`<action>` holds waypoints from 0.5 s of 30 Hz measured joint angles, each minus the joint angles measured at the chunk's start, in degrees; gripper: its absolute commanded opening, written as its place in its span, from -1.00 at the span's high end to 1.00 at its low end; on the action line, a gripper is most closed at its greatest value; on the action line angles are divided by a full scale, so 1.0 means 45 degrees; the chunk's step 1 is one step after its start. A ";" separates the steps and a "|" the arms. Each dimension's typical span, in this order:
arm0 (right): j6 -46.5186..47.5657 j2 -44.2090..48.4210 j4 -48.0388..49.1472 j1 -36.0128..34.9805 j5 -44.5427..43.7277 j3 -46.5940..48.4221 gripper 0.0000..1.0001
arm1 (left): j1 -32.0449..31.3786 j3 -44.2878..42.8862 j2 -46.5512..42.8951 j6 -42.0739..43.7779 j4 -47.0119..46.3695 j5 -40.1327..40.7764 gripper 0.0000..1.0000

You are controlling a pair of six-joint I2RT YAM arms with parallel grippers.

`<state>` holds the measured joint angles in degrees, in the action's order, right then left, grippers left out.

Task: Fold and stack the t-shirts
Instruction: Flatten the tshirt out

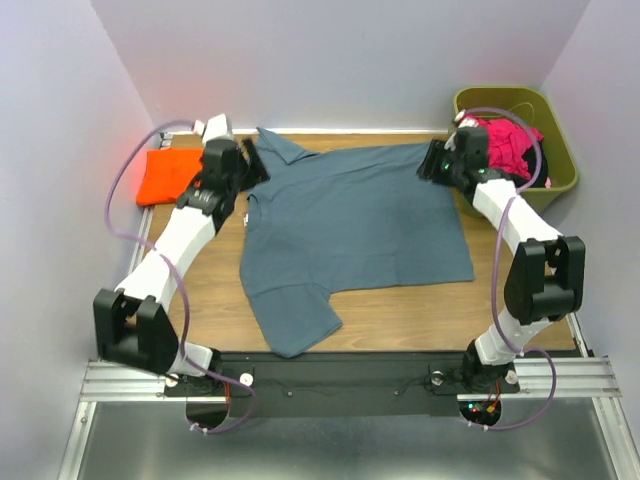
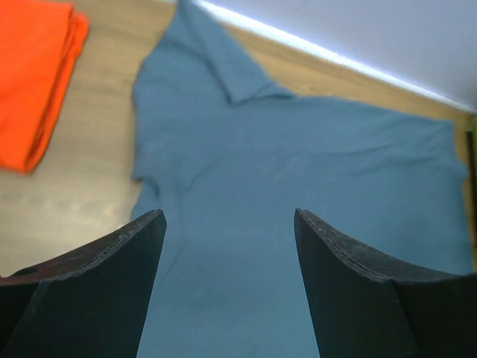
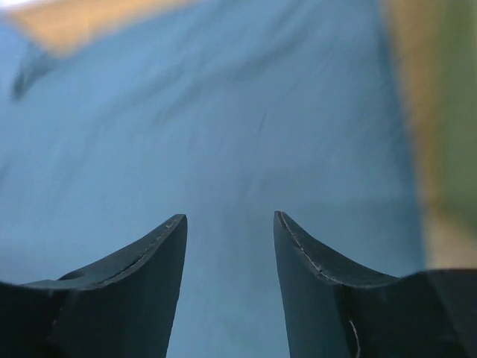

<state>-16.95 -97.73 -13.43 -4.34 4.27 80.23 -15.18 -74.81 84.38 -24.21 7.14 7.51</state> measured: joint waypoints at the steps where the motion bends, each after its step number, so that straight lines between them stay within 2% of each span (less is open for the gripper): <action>1: -0.0019 0.0282 -0.0199 -0.0199 0.0238 -0.0510 -0.08 | -0.0073 0.0957 -0.0675 -0.0136 0.0092 0.0238 -0.61; 3: -0.0141 0.0602 -0.0559 -0.0724 0.0617 -0.1642 -0.08 | 0.0049 0.2676 -0.1423 -0.0423 0.0583 0.0792 -0.62; 6: -0.0238 0.0631 -0.1049 -0.1404 0.0845 -0.2943 -0.08 | 0.0272 0.3993 -0.1200 -0.0563 0.1122 0.1287 -0.63; 11: -0.0301 0.0869 -0.1705 -0.1880 0.0981 -0.4707 -0.10 | 0.0432 0.4478 -0.0330 -0.0539 0.1520 0.1404 -0.61; 15: -0.0335 0.1326 -0.2001 -0.1885 0.0962 -0.5387 -0.12 | 0.0423 0.4250 0.0534 -0.0384 0.1219 0.1297 -0.47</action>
<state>-18.46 -91.77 -22.44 -12.82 8.60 55.99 -13.28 -55.68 86.78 -25.93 12.62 13.34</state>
